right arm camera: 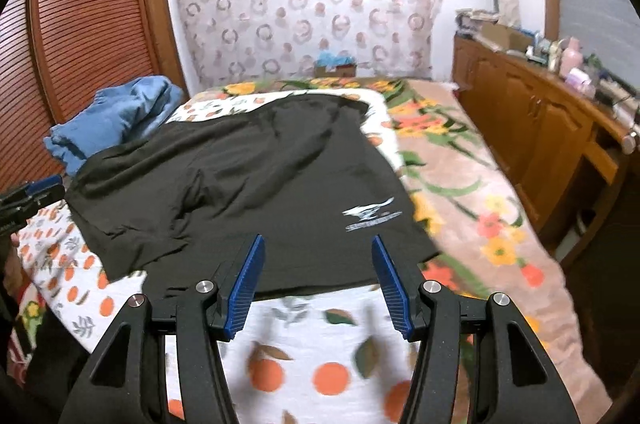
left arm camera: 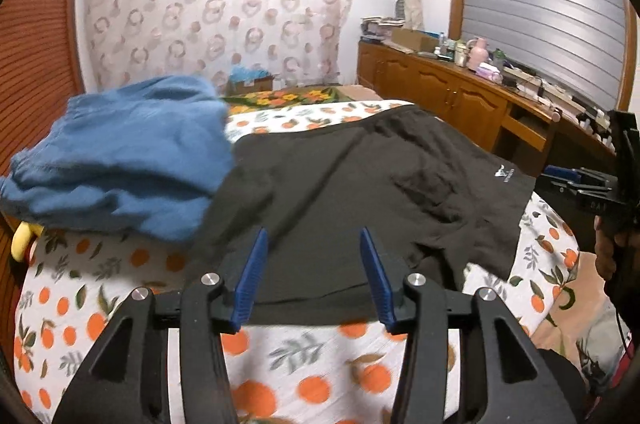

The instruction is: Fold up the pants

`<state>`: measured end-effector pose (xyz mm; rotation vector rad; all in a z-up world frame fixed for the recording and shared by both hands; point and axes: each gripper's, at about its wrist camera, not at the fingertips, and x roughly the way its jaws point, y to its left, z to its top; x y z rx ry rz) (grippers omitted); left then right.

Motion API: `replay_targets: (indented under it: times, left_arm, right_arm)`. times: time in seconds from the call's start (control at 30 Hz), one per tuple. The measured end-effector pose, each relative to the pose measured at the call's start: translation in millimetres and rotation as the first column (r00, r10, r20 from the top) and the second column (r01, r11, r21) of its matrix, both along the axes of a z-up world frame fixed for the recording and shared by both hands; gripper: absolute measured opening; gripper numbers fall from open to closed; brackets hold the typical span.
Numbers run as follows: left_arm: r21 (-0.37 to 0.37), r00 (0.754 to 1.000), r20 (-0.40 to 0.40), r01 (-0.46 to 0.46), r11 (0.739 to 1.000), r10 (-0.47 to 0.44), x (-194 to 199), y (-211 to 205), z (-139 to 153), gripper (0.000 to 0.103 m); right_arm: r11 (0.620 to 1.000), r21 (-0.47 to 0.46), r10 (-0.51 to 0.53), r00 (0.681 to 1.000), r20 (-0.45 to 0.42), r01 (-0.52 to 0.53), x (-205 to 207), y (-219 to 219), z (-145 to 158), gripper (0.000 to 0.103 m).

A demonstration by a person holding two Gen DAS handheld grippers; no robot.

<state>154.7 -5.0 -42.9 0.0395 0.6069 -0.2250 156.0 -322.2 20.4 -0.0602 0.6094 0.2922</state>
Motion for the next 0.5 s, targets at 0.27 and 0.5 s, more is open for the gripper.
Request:
replay_targets:
  times: [0.27,0.5]
  left_arm:
    - [-0.005,0.998,-0.022,0.06,0.998,-0.06,16,-30,-1,0.05]
    - [0.036,0.995,-0.054,0.085,0.996,-0.083,25,-49,-11,0.085]
  right_arm:
    - [0.999,-0.028,-0.041,0.999,0.019,0.041,-6,-2,-8,0.058]
    - [0.999,-0.026,-0.023,0.998,-0.06,0.022,2,4,-18,0.065]
